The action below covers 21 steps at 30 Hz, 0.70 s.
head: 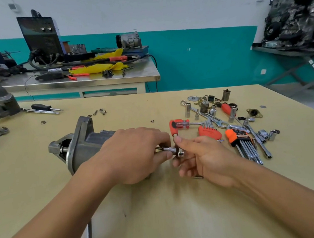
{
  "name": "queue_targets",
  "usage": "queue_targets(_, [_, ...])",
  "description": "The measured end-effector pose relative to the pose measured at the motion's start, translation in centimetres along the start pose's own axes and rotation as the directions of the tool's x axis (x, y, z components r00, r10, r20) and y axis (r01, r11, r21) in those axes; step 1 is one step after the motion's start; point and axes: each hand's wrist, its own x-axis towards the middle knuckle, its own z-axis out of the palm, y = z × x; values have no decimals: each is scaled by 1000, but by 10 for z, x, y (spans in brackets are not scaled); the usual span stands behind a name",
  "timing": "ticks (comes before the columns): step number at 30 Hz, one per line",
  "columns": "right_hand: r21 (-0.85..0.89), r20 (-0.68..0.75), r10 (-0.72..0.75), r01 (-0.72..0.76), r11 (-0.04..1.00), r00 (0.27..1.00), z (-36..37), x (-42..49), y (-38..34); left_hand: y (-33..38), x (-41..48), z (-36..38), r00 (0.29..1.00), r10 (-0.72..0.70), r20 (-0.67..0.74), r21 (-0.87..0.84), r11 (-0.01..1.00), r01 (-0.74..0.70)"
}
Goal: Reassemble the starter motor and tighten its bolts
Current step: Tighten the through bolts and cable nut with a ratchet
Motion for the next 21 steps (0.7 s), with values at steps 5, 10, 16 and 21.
queue_targets(5, [-381,47,-450,433,817,892,-7,-4,-1,-1,2,0,999,19,34,7,1000,-20])
queue_targets(10, [-367,15,-381,359,858,925,-2,-7,-3,-1,1,0,1000,9,20,32,999,-10])
queue_targets(16, [-34,9,-67,68,997,998,1,-2,-1,-2,1,0,999,30,41,-9,1000,-29])
queue_targets(21, [-437,79,-494,475,763,866,-5,-5,0,-4,4,-1,998,29,61,-20,999,-28])
